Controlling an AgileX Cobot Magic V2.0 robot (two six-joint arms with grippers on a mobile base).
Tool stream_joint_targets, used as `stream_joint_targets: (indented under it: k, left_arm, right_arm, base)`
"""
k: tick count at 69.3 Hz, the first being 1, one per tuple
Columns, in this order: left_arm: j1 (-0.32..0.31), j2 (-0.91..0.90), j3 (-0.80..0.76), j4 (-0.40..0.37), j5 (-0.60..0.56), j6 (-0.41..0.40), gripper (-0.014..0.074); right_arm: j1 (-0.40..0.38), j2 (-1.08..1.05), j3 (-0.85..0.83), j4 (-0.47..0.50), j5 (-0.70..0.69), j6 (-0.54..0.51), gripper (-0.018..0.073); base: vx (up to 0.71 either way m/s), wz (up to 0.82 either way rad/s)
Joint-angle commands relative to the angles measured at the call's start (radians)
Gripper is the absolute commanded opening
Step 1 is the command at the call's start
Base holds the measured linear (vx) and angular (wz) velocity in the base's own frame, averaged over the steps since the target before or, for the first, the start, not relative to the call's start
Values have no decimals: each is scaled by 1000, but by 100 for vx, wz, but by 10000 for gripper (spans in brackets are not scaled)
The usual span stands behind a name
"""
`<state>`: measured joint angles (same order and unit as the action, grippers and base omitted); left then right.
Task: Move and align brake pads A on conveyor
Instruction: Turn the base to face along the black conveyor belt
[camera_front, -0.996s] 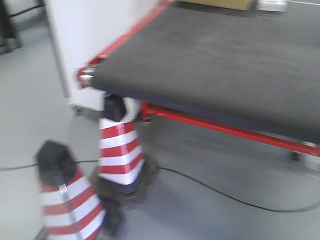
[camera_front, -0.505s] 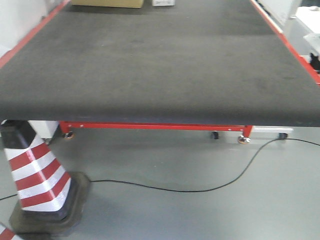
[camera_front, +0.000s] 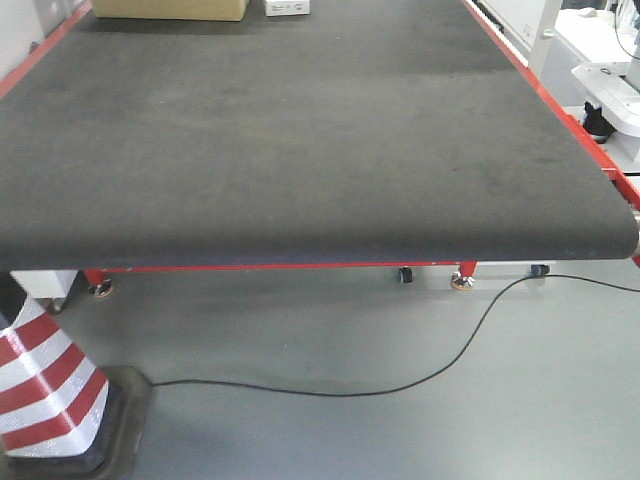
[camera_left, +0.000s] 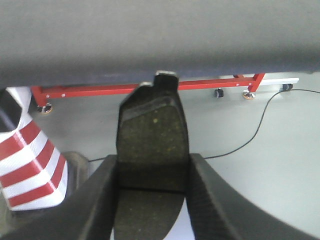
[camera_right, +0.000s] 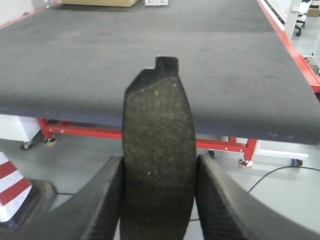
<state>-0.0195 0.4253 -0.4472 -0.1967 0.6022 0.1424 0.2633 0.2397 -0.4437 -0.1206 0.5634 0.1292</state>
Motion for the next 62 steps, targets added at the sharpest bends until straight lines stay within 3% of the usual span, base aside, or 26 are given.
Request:
stream_joint_targets:
  k: [1, 62]
  left_arm:
    - [-1, 3, -29, -15, -87, -3, -6]
    - [-1, 3, -29, -15, -86, -3, -6]
  right_arm:
    - [-4, 9, -30, -14, -101, -4, -10]
    - [-4, 9, -30, -14, -101, -4, -10]
  base:
    - [21, -8]
    - [35, 1]
